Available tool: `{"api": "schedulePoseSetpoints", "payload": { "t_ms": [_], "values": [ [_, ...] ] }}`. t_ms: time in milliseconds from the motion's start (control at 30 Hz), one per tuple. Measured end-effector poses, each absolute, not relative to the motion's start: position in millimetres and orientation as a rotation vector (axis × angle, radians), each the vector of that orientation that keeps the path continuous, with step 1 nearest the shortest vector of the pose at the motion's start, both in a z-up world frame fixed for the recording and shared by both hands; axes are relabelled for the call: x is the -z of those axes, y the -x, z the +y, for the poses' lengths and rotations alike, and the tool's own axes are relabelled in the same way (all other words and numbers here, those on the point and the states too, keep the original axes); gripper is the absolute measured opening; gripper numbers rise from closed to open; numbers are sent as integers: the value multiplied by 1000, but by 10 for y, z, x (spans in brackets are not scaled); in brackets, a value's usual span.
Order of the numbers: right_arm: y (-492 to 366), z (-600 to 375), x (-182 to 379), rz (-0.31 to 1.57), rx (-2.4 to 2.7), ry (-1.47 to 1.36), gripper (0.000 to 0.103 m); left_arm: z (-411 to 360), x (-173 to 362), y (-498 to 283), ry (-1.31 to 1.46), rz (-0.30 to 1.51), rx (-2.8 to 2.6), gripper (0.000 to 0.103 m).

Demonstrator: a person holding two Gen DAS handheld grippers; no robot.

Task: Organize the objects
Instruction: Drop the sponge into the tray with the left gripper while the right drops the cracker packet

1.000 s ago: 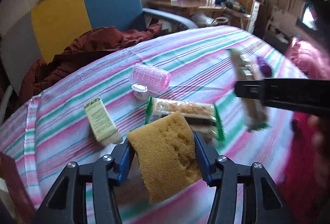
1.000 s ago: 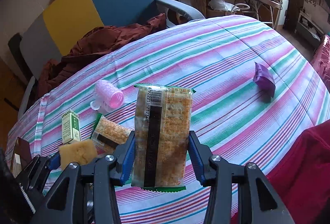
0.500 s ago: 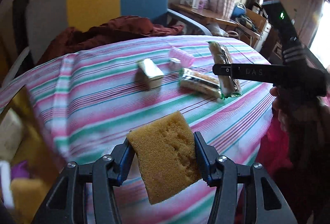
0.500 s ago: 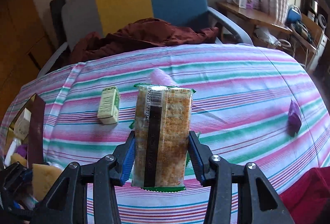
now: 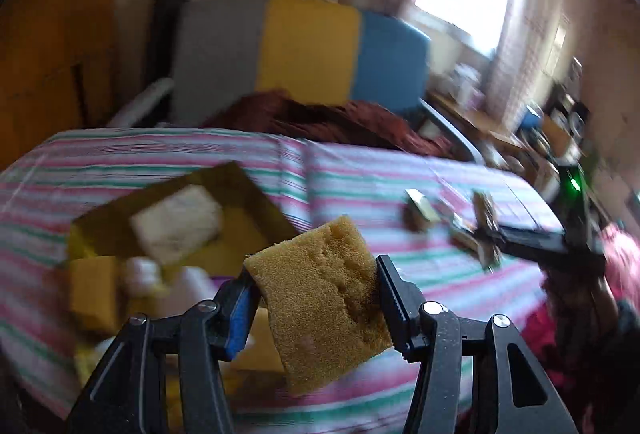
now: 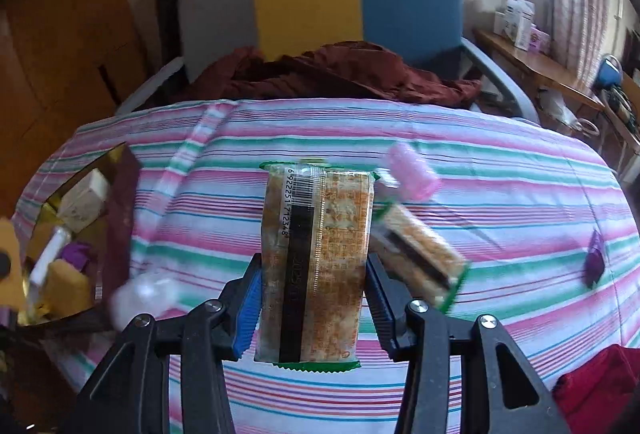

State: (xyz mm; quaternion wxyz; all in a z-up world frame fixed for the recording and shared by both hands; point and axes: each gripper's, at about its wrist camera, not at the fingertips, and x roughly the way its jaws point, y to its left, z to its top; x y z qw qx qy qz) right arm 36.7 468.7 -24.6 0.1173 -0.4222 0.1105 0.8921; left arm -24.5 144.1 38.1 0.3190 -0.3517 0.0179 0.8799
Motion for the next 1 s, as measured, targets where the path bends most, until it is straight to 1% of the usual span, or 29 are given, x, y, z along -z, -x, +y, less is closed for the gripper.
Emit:
{"api": "schedulePoseSetpoints", "payload": {
  "t_ms": [233,367,467,500,567,600,633,700,833,1000],
  "values": [
    [71,3712,36,282,-2831,1302,48,682,-228,541,985,-54,-2486,56],
    [380,3147,-36,200,-2923,1353,48,446,-58,676,1034,-76,-2542,56],
    [606,2822,-29,163,-2960,1408,48,339,71,744,1067,-89,-2567,60],
    [674,2736,-16,145,-2968,1431,49,321,111,771,1080,-94,-2574,64],
    [804,2562,25,85,-2966,1450,57,256,190,800,1117,-116,-2585,70],
    [831,2525,38,68,-2955,1443,65,220,218,799,1123,-129,-2594,73],
    [851,2498,51,58,-2938,1439,67,191,226,788,1126,-136,-2600,74],
    [840,2486,86,80,-2928,1454,67,149,254,757,1127,-142,-2601,75],
    [722,2545,174,67,-2894,1480,67,103,278,680,1129,-134,-2607,75],
    [470,2749,215,179,-2842,1450,67,107,180,561,1100,-152,-2613,76]
  ]
}}
